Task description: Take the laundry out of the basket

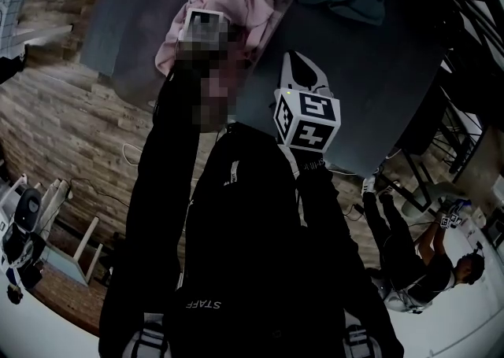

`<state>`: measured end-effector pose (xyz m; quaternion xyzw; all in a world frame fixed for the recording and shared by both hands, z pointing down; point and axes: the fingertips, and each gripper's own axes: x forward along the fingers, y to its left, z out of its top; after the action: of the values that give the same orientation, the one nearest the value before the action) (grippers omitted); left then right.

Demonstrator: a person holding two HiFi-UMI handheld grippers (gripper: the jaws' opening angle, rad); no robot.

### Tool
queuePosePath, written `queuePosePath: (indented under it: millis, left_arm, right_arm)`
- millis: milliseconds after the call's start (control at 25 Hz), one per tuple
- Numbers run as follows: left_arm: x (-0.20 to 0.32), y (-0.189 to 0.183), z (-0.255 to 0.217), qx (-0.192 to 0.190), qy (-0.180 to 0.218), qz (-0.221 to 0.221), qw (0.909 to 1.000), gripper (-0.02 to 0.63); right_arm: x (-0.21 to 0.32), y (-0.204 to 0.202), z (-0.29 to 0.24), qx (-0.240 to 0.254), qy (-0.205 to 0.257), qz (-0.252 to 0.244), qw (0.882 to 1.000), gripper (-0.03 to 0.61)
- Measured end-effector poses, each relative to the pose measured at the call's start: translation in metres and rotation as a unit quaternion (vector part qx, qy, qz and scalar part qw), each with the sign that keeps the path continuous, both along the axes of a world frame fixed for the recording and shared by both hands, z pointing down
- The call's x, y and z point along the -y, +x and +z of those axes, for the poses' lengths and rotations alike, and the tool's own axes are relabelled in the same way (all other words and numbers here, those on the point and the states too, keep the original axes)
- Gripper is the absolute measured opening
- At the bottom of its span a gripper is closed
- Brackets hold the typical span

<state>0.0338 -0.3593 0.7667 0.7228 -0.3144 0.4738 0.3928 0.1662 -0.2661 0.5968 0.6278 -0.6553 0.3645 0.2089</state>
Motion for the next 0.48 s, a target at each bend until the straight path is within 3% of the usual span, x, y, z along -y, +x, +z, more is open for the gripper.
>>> queuePosePath:
  millis: [200,360,480]
  left_arm:
    - [0.000,-0.004,-0.012,-0.012,-0.008,-0.019,0.9997,0.253]
    - [-0.002,-0.009,-0.028,-0.007,-0.007,-0.030,0.9995,0.219]
    - [-0.001,-0.012,-0.054,-0.011,0.019,-0.042,0.9989,0.216]
  right_arm:
    - [-0.001,-0.001,-0.006,-0.006,0.005,-0.002,1.000,0.014]
    - [-0.001,-0.002,-0.021,-0.010,0.019,-0.004,1.000,0.014]
    - [-0.002,0.000,-0.033,-0.010,0.031,-0.001,0.999,0.014]
